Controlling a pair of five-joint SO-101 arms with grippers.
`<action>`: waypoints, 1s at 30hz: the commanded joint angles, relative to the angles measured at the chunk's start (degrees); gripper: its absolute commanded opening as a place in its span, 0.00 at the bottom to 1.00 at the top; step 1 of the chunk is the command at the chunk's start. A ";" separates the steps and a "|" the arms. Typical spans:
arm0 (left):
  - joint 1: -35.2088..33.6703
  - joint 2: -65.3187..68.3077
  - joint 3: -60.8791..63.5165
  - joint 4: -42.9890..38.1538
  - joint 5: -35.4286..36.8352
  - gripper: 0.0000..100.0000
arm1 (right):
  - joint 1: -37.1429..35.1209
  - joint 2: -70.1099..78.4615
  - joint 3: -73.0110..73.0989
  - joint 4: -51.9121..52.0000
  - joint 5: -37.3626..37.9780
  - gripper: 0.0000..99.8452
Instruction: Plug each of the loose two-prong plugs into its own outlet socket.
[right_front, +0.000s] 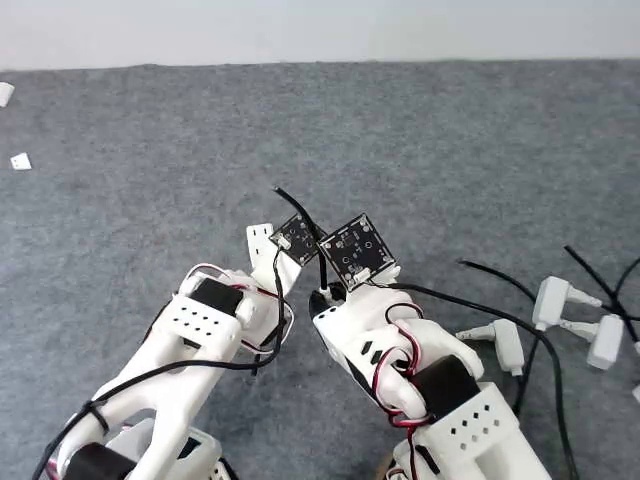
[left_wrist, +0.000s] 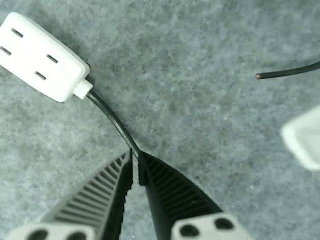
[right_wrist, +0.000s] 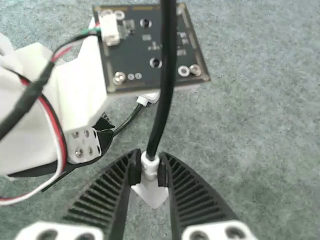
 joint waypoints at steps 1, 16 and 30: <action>0.88 -1.93 0.57 -1.41 -2.11 0.01 | -0.22 0.40 -0.53 -1.19 0.35 0.01; -6.15 -6.68 4.09 -13.19 8.26 0.01 | 5.14 0.48 2.29 -11.74 -9.32 0.01; -32.35 -19.16 16.04 -19.78 12.04 0.01 | -4.88 25.89 -3.25 -31.69 0.97 0.01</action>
